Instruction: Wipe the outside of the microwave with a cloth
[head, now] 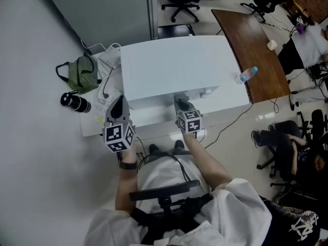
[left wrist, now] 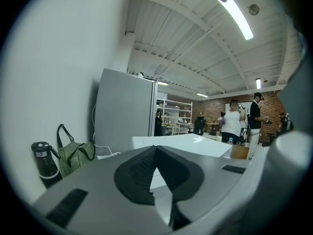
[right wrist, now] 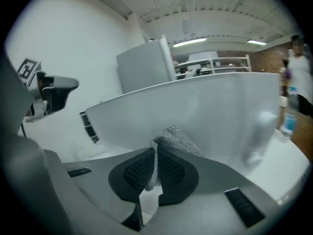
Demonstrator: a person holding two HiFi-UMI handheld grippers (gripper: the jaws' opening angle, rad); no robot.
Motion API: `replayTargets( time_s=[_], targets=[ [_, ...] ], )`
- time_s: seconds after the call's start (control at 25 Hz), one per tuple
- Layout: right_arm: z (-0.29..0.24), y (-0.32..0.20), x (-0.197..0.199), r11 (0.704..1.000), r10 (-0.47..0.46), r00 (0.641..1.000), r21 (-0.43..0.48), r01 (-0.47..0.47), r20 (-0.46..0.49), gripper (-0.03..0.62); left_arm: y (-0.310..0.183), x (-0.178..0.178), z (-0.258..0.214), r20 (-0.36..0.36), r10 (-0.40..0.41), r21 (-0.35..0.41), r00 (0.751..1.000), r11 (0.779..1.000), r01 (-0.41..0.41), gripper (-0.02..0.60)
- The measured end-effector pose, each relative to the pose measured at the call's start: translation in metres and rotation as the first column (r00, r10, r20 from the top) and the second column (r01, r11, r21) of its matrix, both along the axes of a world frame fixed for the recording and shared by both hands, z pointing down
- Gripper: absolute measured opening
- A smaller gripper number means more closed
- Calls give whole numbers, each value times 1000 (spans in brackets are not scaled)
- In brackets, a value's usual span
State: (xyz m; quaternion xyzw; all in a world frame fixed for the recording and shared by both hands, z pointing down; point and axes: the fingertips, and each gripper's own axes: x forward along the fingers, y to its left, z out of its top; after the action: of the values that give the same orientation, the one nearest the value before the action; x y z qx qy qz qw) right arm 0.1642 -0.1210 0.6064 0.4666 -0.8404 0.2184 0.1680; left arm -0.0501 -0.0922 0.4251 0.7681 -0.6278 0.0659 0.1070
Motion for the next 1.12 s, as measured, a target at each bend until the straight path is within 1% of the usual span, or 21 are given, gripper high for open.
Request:
replayTargets(
  time_s=[0.04, 0.08, 0.16, 0.2, 0.24, 0.28, 0.32, 0.36, 0.4, 0.44, 0.52, 0.56, 0.64, 0.72, 0.76, 0.8, 0.88, 0.96, 1.04, 1.08, 1.12],
  targets=[
    [0, 6, -44, 995, -103, 995, 9, 103, -7, 18, 2, -7, 0, 1, -12, 2, 1000, 1000, 12, 28],
    [0, 15, -87, 978, -207, 978, 17, 207, -15, 18, 5, -14, 0, 2, -26, 4, 1000, 1000, 26, 28],
    [-1, 38, -162, 921, -387, 922, 32, 387, -19, 18, 12, -28, 1, 5, -52, 4, 999, 999, 52, 28],
    [-3, 49, -192, 890, -455, 890, 40, 455, -14, 18, 15, -35, 2, 7, -64, 3, 998, 998, 64, 28],
    [-5, 58, -215, 862, -506, 863, 47, 505, -7, 18, 18, -41, 2, 10, -76, 2, 997, 997, 76, 28],
    [-7, 64, -231, 842, -538, 843, 52, 537, 0, 18, 21, -47, 1, 14, -86, 0, 996, 996, 86, 28],
    [-8, 66, -239, 833, -552, 834, 51, 551, 6, 18, 22, -52, 0, 17, -96, -3, 995, 995, 96, 28],
    [-7, 66, -240, 836, -549, 836, 44, 548, 14, 18, 24, -56, 0, 18, -105, -5, 994, 994, 105, 28],
    [-1, 62, -234, 848, -530, 848, 30, 529, 25, 18, 24, -60, 1, 19, -110, -7, 994, 994, 111, 28],
    [8, 56, -222, 867, -498, 866, 11, 498, 34, 18, 24, -63, 2, 18, -113, -9, 993, 994, 113, 28],
    [29, 38, -177, 913, -407, 913, -25, 408, 35, 18, 21, -62, 6, 16, -106, -12, 994, 994, 106, 28],
    [37, 28, -145, 935, -353, 935, -35, 354, 15, 18, 20, -57, 6, 15, -96, -12, 995, 995, 96, 28],
    [51, 10, -68, 972, -229, 972, -53, 227, -47, 18, 16, -44, 3, 14, -74, -12, 997, 997, 75, 28],
    [64, -4, 18, 994, -63, 994, -91, 55, -91, 18, 12, -32, 1, 15, -53, -14, 998, 998, 54, 28],
    [67, -10, 60, 993, 28, 994, -107, -40, -104, 18, 9, -27, 1, 17, -43, -17, 999, 999, 43, 28],
    [68, -14, 101, 985, 114, 987, -116, -128, -116, 18, 7, -21, 1, 18, -31, -20, 999, 999, 32, 28],
    [65, -17, 173, 956, 258, 957, -109, -273, -136, 18, 3, -10, 2, 24, -10, -24, 1000, 1000, 10, 28],
    [62, -17, 226, 919, 369, 919, -95, -384, -139, 18, 0, -2, 2, 28, 3, -27, 1000, 1000, -2, 28],
    [64, -16, 252, 890, 432, 893, -103, -445, -125, 18, -1, 4, 2, 28, 7, -29, 1000, 1000, -6, 28],
    [68, -15, 253, 886, 438, 892, -114, -450, -115, 18, -1, 6, 2, 27, 7, -30, 1000, 1000, -6, 28],
    [74, -14, 244, 890, 426, 899, -128, -437, -104, 18, 0, 7, 3, 26, 7, -30, 1000, 1000, -6, 28]
  ],
)
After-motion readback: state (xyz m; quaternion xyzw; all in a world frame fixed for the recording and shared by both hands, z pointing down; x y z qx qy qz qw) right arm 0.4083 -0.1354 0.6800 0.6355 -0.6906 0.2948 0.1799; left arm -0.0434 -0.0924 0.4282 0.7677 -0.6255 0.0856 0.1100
